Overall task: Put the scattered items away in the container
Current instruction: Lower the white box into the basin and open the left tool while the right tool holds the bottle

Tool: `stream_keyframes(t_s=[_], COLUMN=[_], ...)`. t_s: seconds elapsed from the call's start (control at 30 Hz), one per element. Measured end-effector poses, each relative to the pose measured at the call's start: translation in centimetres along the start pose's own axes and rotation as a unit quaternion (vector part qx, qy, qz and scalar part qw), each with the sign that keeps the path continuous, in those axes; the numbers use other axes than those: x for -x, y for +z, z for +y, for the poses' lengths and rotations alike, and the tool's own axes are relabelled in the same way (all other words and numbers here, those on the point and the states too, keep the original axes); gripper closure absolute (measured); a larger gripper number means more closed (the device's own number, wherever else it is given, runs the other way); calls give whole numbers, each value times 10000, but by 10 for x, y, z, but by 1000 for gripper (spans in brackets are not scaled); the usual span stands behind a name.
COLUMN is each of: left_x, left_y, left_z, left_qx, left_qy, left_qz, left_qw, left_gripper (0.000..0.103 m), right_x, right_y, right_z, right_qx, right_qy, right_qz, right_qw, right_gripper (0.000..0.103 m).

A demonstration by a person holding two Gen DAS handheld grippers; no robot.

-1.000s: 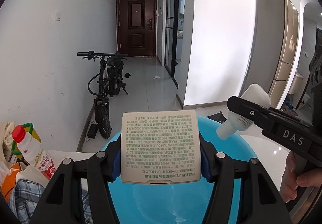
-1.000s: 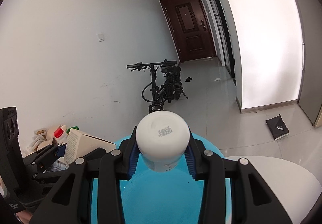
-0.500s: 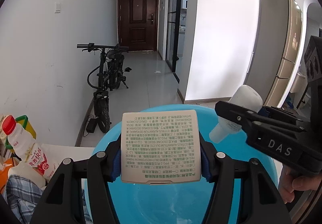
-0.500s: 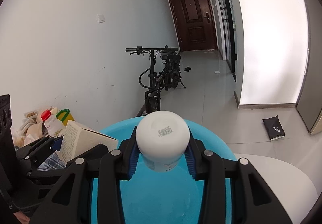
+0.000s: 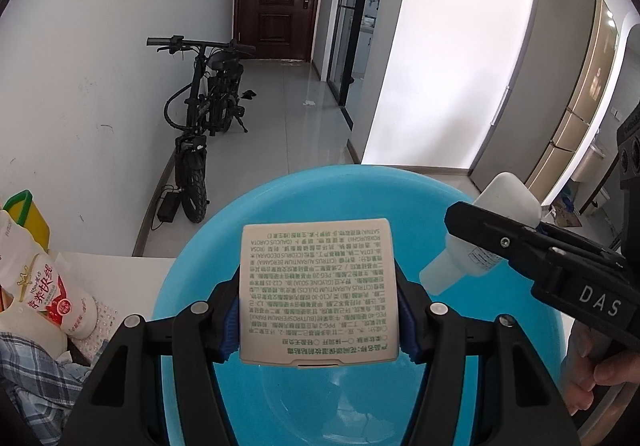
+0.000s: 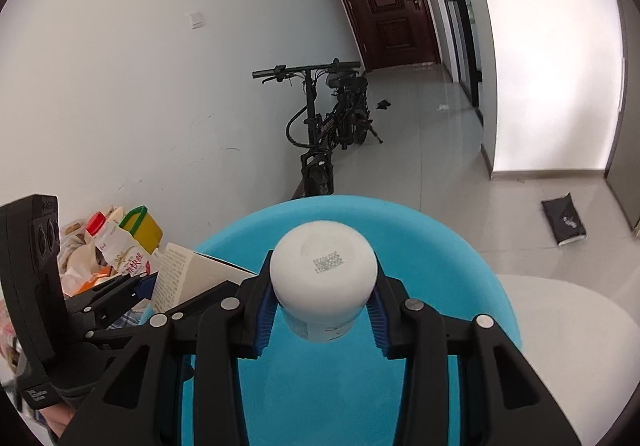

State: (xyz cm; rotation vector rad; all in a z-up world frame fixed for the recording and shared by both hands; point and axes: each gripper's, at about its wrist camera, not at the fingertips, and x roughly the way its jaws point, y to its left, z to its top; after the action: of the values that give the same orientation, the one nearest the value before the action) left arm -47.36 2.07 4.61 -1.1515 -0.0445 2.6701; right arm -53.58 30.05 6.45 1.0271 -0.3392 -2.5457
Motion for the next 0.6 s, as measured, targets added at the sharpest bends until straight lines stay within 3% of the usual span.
stream_keyframes(t_s=[0.1,0.33,0.6], left_x=[-2,-2,6], left_y=[-2,-5,-9], left_z=[-1,-1,-25], left_qx=[-17,157,-327], left_qy=[59,-178,173], left_qz=[63,165,16], left_qw=[10000,9996,9993], left_gripper=[40,40,40], right_x=[-12,-18,-22], right_y=[-1,-4,-6], right_z=[-18,-32,-35], right_qx=[-517,-743,-772], right_qy=[520,546,565], right_qz=[321,423,502], right_qw=[9968,9948,9941], right_gripper=[65,65,65])
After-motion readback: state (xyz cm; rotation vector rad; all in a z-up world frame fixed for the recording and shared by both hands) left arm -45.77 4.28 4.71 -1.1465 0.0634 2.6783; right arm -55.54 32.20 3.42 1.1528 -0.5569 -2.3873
